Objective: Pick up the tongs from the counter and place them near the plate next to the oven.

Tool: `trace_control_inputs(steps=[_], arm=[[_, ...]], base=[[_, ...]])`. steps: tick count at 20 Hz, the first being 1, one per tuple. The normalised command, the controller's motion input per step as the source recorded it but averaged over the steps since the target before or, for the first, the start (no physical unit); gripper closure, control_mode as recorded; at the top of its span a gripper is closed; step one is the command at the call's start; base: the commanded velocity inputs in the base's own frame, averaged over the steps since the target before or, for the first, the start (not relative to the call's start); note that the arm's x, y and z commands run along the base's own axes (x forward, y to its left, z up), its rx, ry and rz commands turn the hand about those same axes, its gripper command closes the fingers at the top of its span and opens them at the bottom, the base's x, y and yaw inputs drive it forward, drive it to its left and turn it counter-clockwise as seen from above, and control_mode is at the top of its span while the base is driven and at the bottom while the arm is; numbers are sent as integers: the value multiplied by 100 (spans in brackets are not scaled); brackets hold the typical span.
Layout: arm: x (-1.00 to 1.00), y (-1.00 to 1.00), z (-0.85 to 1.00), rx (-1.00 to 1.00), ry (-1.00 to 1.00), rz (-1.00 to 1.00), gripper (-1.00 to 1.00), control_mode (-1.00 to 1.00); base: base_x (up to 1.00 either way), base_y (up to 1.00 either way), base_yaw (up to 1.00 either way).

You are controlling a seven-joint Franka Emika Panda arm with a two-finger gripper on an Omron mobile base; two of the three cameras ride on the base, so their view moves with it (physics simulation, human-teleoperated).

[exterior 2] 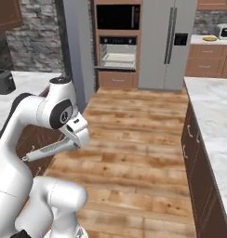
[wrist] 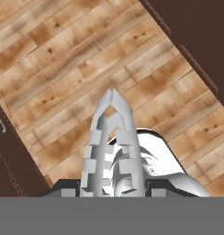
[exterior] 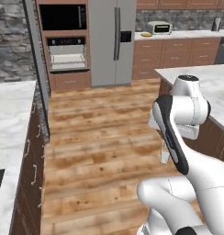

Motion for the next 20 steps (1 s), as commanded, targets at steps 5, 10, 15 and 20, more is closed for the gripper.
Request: trace_control_inputs(steps=[5,10,15,20], arm=[[0,0,0,0,0,0,100,100],[0,0,0,0,0,0,100,100],[0,0,0,0,0,0,100,100],[0,0,0,0,0,0,100,100]], base=[[100,28,-14],[100,26,-14],[100,25,-14],[100,25,-14]])
